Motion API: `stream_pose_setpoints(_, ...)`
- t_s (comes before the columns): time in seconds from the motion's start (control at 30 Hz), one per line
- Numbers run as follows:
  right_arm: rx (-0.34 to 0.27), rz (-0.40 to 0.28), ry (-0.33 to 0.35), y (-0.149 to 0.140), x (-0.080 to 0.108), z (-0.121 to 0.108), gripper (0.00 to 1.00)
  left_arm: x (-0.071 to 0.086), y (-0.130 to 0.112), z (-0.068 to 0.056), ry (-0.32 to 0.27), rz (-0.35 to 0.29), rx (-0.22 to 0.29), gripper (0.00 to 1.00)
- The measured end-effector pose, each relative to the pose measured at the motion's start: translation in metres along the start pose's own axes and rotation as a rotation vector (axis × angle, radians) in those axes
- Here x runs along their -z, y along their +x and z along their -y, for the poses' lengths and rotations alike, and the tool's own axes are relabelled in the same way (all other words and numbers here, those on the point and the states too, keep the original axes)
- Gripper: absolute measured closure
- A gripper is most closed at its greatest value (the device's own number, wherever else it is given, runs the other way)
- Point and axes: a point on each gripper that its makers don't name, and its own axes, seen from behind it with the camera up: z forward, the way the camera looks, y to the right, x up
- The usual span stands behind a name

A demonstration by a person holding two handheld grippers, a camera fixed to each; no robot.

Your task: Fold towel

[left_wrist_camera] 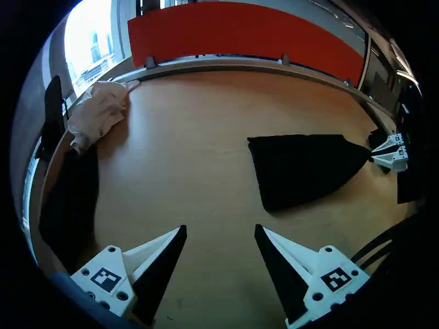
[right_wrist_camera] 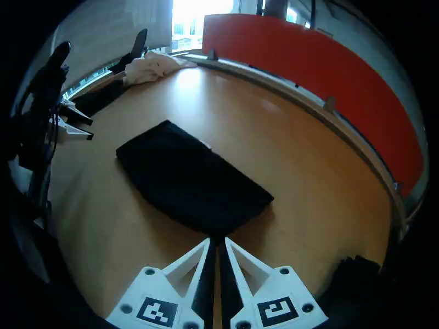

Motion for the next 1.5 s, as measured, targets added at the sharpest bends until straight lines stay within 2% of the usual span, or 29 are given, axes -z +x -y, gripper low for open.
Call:
stream_pose_setpoints(0.37, 0.053, -0.097, -0.052, 0.050, 0.029, -0.016, 0.95, 0.000, 0.006, -0.006, -0.005, -0.011, -0.005, 0.08)
stream_pose_setpoints(0.8, 0.079, -0.153, -0.108, 0.071, 0.059, -0.037, 0.95, 0.000, 0.010, -0.012, -0.008, -0.017, -0.017, 0.08)
stream_pose_setpoints(1.07, 0.086, -0.151, -0.108, 0.068, 0.059, -0.038, 0.95, 0.000, 0.011, -0.013, -0.008, -0.018, -0.015, 0.08)
stream_pose_setpoints(1.5, 0.114, -0.157, -0.056, 0.073, 0.050, -0.016, 0.95, -0.001, 0.017, -0.016, -0.014, -0.028, -0.014, 0.08)
